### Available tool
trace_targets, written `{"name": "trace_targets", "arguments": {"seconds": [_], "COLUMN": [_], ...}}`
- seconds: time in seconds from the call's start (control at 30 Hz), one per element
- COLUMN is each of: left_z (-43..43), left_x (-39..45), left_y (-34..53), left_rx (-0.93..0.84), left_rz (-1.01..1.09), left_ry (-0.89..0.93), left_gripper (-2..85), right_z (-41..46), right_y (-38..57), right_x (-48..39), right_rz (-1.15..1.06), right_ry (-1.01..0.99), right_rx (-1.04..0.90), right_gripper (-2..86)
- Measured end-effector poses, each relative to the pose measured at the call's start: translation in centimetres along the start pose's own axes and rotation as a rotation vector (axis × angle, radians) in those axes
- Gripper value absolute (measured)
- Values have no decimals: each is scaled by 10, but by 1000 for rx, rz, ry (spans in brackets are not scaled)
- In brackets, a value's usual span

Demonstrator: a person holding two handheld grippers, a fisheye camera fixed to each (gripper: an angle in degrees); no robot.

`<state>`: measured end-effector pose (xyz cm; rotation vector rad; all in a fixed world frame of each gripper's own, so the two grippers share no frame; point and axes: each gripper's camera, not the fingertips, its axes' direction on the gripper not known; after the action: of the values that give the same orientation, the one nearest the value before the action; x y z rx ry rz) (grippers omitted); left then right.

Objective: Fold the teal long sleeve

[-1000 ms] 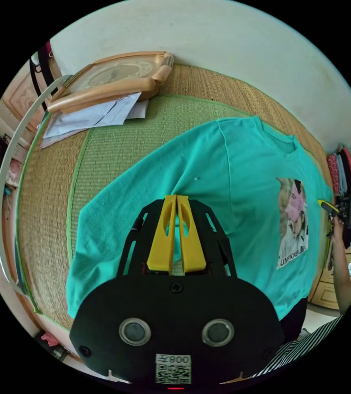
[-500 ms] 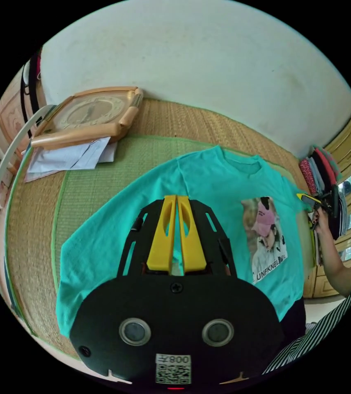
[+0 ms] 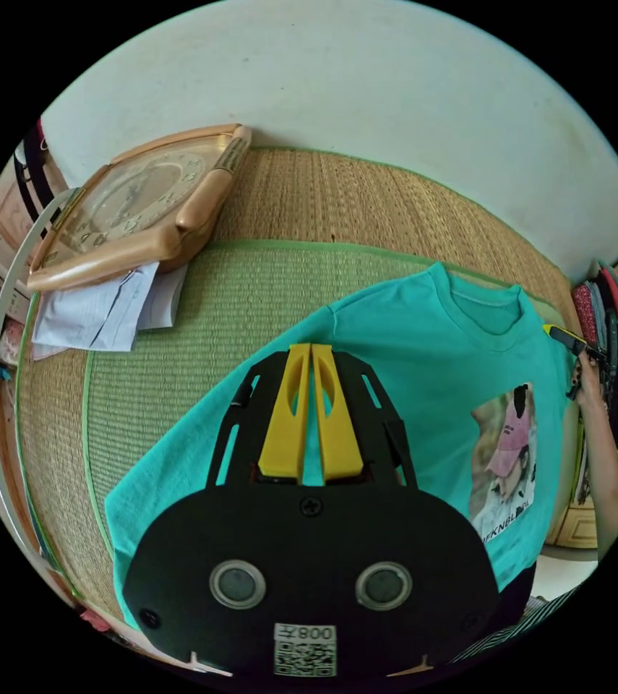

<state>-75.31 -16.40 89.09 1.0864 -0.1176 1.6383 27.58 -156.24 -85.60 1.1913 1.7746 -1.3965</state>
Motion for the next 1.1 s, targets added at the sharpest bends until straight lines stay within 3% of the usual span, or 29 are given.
{"name": "trace_targets", "arguments": {"seconds": [0.13, 0.23, 0.4, 0.6, 0.87, 1.1], "left_z": [-3, -16, -22, 7, 50, 77], "left_x": [-6, -1, 39, 124, 159, 156], "left_y": [-10, -16, -36, -94, -174, -208], "left_rx": [17, 83, 144, 65, 17, -62], "left_rz": [-54, -36, 143, 328, 246, 223], "left_ry": [32, 60, 344, 573, 644, 658], "left_gripper": [2, 5, 26, 69, 76, 14], "right_z": [-5, -20, -44, -38, -54, -62], "right_y": [-6, -7, -7, -18, -16, -14], "right_x": [18, 10, 21, 41, 62, 72], "right_rz": [62, -9, -24, 8, -10, -25], "right_ry": [-89, -94, -150, -181, -248, -302], "right_rx": [37, 81, 153, 98, 122, 123], "right_gripper": [0, 0, 0, 1, 0, 0]}}
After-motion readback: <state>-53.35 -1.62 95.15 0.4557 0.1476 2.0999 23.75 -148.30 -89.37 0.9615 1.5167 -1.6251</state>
